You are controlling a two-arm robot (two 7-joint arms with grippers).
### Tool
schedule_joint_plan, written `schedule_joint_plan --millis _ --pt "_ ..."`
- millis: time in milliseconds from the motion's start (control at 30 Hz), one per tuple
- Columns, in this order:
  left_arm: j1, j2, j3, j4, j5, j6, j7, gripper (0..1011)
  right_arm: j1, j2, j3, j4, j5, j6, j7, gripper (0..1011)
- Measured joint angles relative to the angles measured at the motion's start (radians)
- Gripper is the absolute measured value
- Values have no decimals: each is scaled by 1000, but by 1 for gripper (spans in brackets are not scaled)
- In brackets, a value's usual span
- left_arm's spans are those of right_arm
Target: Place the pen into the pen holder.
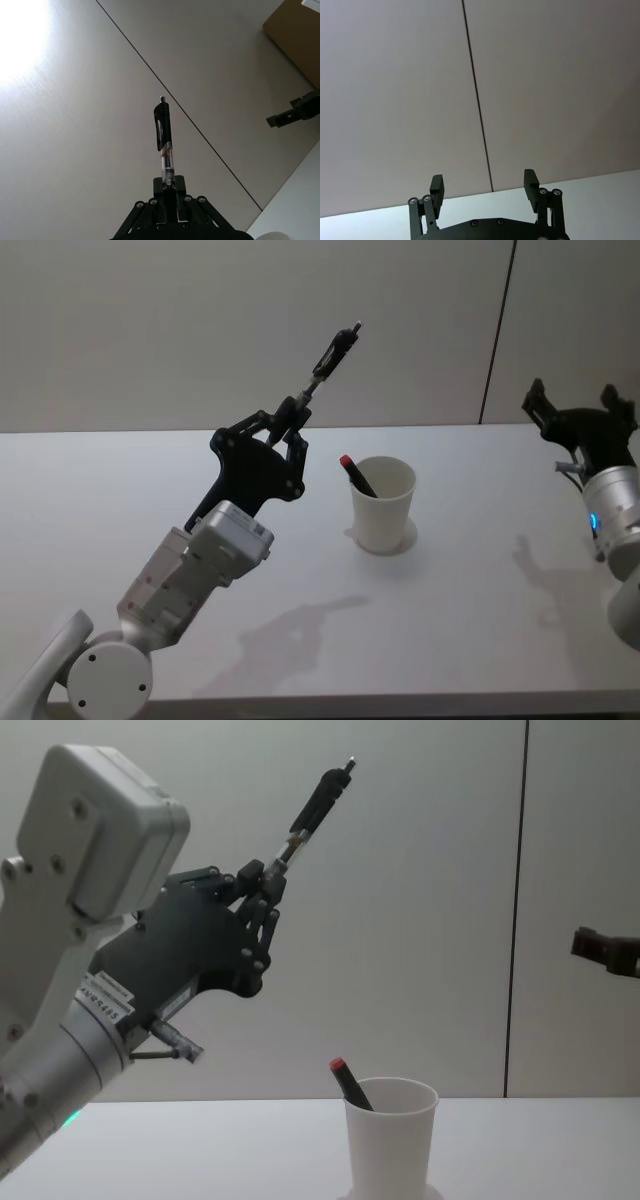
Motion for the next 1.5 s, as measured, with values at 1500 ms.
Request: schedule_joint_plan --millis 1500 --pt "-2 3 -3 4 -7 -19 -13 137 -25 50 -2 -64 148 5 420 1002"
